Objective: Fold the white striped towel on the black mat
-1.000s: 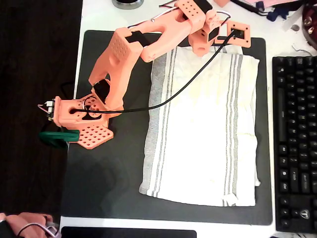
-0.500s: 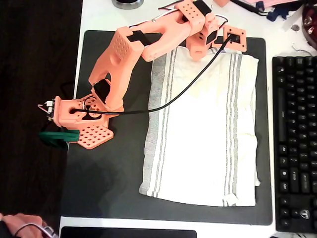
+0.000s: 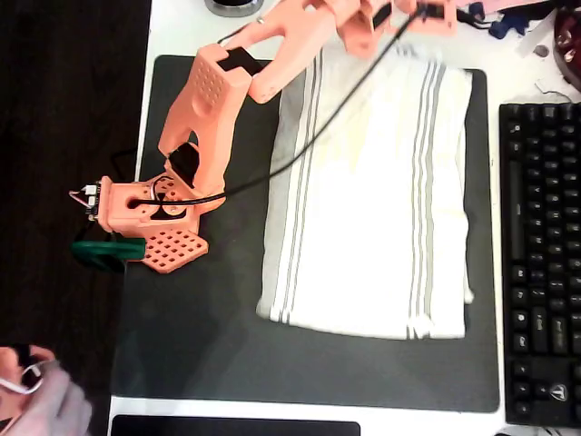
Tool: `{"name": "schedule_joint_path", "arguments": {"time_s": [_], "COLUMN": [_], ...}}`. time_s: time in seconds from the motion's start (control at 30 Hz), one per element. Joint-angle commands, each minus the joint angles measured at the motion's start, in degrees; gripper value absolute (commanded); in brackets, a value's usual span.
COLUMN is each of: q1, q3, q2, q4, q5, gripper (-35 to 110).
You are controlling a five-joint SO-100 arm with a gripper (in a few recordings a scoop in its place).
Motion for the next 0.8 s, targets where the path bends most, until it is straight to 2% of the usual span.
{"name": "schedule_joint_path", "arguments": {"time_s": [0.0,0.2,0.57,0.77], "q1": [-0.3,8.1,31.8,49.0], "q3": [-2.8,-2.2,19.6,31.6], "q2": [6.6,15.6,44.8,51.2], "q4": [2.9,13.8,13.7,11.4], "q5": [-0.8,-4.5,-18.8,-29.8], "gripper": [0,0,0,0]}}
